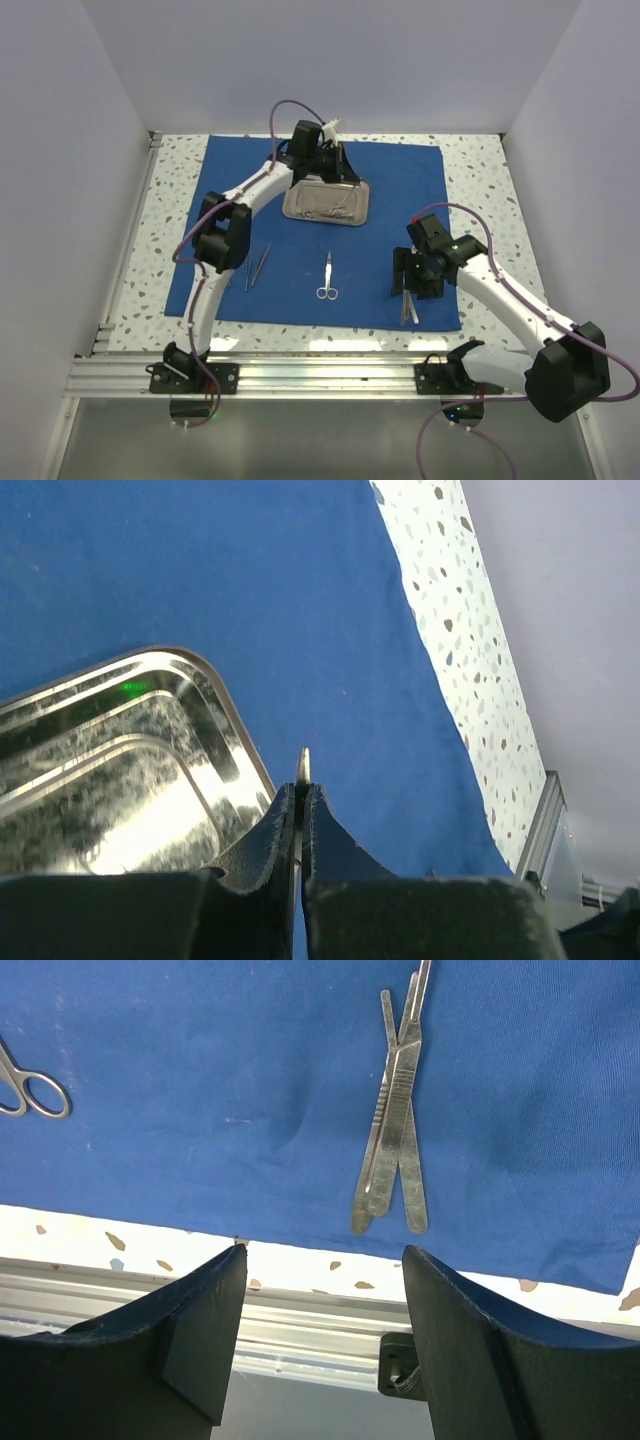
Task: Open and lay out the surgical kit
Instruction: Pick up the medical item from the container, then place the medical item in the surgical kit.
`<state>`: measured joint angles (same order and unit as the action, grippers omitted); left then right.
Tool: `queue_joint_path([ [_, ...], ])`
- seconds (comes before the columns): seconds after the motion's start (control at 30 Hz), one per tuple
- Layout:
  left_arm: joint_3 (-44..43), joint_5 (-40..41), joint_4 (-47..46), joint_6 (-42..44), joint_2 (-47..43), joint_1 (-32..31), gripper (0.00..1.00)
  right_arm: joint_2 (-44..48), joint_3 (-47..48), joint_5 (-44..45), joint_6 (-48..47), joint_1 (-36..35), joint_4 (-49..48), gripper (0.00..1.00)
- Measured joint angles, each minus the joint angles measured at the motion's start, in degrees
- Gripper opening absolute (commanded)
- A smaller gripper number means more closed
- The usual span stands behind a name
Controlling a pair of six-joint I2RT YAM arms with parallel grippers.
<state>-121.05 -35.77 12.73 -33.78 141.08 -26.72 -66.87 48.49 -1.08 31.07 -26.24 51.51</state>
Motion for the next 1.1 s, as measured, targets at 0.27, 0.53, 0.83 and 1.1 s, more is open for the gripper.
queue_joint_path([
  [0.27,17.11,13.44,5.03,6.84,-19.71,-1.64,0.00,0.63,0.00,-0.09,-0.02,0.00,0.00,0.67],
  [0.53,44.44,34.49,4.52,6.47,-41.57,-13.57,0.00,0.52,-0.24,-1.55,-0.11,0.00,-0.15,0.67],
  [0.83,50.69,46.51,6.82,-0.55,-37.88,-19.21,0.35,0.52,-0.26,-2.62,-0.24,0.00,-0.11,0.66],
  [1.1,41.31,51.78,11.30,-0.96,-35.54,-19.41,0.69,2.14,-0.26,-2.73,-0.13,0.00,0.20,0.66],
])
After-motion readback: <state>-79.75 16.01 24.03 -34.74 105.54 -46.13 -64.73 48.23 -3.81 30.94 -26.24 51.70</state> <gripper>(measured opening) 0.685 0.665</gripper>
